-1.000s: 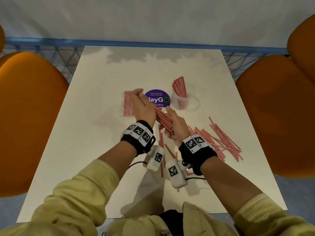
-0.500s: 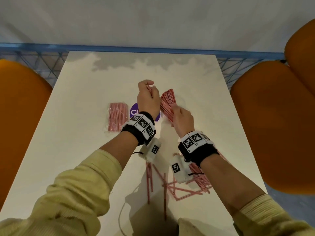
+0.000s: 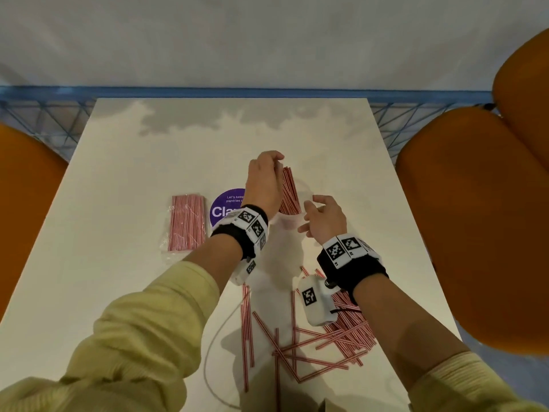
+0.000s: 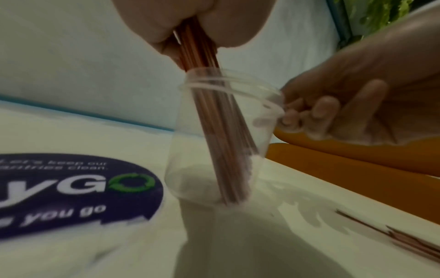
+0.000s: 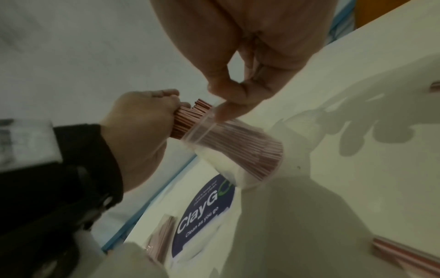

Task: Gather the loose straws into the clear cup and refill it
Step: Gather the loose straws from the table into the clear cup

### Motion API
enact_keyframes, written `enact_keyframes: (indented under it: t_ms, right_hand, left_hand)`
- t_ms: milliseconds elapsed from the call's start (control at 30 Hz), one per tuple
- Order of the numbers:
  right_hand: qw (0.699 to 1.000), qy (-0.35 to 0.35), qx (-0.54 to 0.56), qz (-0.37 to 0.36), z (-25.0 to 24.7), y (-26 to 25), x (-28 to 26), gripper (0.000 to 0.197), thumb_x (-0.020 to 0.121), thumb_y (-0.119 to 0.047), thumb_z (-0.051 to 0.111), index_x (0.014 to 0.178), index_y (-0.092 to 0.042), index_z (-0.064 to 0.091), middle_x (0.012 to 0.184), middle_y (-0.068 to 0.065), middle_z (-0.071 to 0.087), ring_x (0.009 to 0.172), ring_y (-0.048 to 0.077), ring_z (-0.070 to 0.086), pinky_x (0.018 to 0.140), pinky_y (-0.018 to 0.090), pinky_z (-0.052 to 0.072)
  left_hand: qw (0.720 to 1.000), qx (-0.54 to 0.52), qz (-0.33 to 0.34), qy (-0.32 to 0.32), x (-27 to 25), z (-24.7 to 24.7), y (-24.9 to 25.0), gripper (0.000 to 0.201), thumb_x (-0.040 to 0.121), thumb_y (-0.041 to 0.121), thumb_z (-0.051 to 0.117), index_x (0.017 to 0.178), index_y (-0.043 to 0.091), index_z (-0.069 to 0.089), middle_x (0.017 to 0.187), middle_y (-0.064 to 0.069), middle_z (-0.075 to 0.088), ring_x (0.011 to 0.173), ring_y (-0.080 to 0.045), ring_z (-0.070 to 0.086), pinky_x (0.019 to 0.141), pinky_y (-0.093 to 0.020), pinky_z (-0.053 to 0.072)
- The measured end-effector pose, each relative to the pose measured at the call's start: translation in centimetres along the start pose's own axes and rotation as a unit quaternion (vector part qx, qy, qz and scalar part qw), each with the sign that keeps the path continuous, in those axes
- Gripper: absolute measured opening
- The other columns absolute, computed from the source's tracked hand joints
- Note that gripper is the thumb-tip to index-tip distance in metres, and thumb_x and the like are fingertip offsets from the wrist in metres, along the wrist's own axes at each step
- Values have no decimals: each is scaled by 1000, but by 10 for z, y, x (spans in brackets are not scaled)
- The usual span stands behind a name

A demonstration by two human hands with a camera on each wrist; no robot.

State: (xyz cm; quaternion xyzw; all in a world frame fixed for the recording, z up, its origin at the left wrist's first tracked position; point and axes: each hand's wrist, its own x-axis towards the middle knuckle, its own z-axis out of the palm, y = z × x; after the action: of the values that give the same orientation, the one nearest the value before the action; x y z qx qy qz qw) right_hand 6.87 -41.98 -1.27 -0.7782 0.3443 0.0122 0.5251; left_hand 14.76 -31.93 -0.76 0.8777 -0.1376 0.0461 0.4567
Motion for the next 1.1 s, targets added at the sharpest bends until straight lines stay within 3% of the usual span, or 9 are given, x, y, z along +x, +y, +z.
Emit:
enact_keyframes:
  t_ms: [133, 200, 300, 400, 467, 533, 633, 800, 1100]
  right_hand:
    - [999, -6, 34, 3, 4, 1, -1, 35, 95, -27, 45, 127, -12, 44, 79, 2, 59, 48, 12, 59, 34, 12, 40]
    - [999, -7, 45, 7, 6, 1, -2, 35, 96, -28, 44, 127, -11, 44, 75, 0, 57, 49, 13, 59, 33, 12, 39]
    - [998, 0, 63, 7, 4, 3, -8, 38, 96, -34, 43, 125, -10, 45, 77, 0, 58, 51, 13, 59, 37, 15, 41]
    - [999, 4, 45, 8, -2, 12, -19, 38, 93, -36, 49, 121, -10, 48, 85, 4, 61, 55, 13, 58, 46, 20, 44]
    - [1000, -26, -12, 9, -5, 22, -30, 38, 88, -32, 57, 119, -11, 52, 85, 4, 62, 61, 14, 60, 55, 26, 51]
    - [993, -68, -95, 8, -9, 36, -44, 40, 84, -32, 62, 117, -12, 54, 86, 1, 62, 77, 20, 62, 72, 32, 51]
    - [971, -97, -218, -3, -20, 56, -62, 50, 82, -34, 65, 124, -10, 51, 117, 8, 59, 108, 25, 57, 81, 25, 38]
    - [947, -77, -311, 30, -38, 85, -77, 65, 71, -39, 74, 124, -9, 50, 132, 12, 51, 121, 27, 51, 101, 35, 44]
    - [953, -51, -295, -50, -8, 98, -110, 45, 78, -19, 72, 117, -7, 55, 121, 14, 57, 108, 26, 57, 90, 31, 46]
  left_hand:
    - [986, 137, 40, -88, -17, 0, -8, 45, 100, 19, 31, 144, 10, 32, 149, -11, 38, 138, -26, 32, 115, -38, 25]
    - [978, 162, 28, -127, -19, -5, -9, 51, 101, 28, 26, 149, 16, 17, 157, -6, 21, 146, -23, 17, 118, -41, 15]
    - [991, 60, -3, -122, -25, -19, -4, 53, 100, 40, 23, 149, 32, 6, 159, -8, 9, 148, -24, 7, 118, -44, 9]
    - [991, -90, -95, -8, -40, -33, -6, 55, 99, 35, 33, 149, 23, 16, 156, -8, 25, 144, -25, 24, 119, -43, 20]
    - [979, -97, -179, 22, -57, -41, -17, 54, 95, 27, 46, 144, 13, 29, 146, -10, 41, 134, -24, 39, 113, -40, 33]
    - [976, -32, -217, -14, -79, -47, -31, 56, 87, 25, 58, 136, 8, 38, 136, -12, 48, 124, -26, 48, 106, -42, 42]
    - [957, 56, -263, -113, -122, -54, -43, 64, 80, 28, 67, 133, 7, 38, 135, -13, 42, 122, -28, 48, 105, -40, 42]
    - [930, 146, -252, -226, -189, -60, -45, 75, 75, 33, 75, 131, 2, 35, 132, -14, 40, 119, -30, 48, 102, -38, 43]
    - [935, 107, -247, -233, -212, -52, -33, 49, 83, 13, 66, 126, 6, 46, 125, -15, 56, 116, -27, 52, 97, -32, 42]
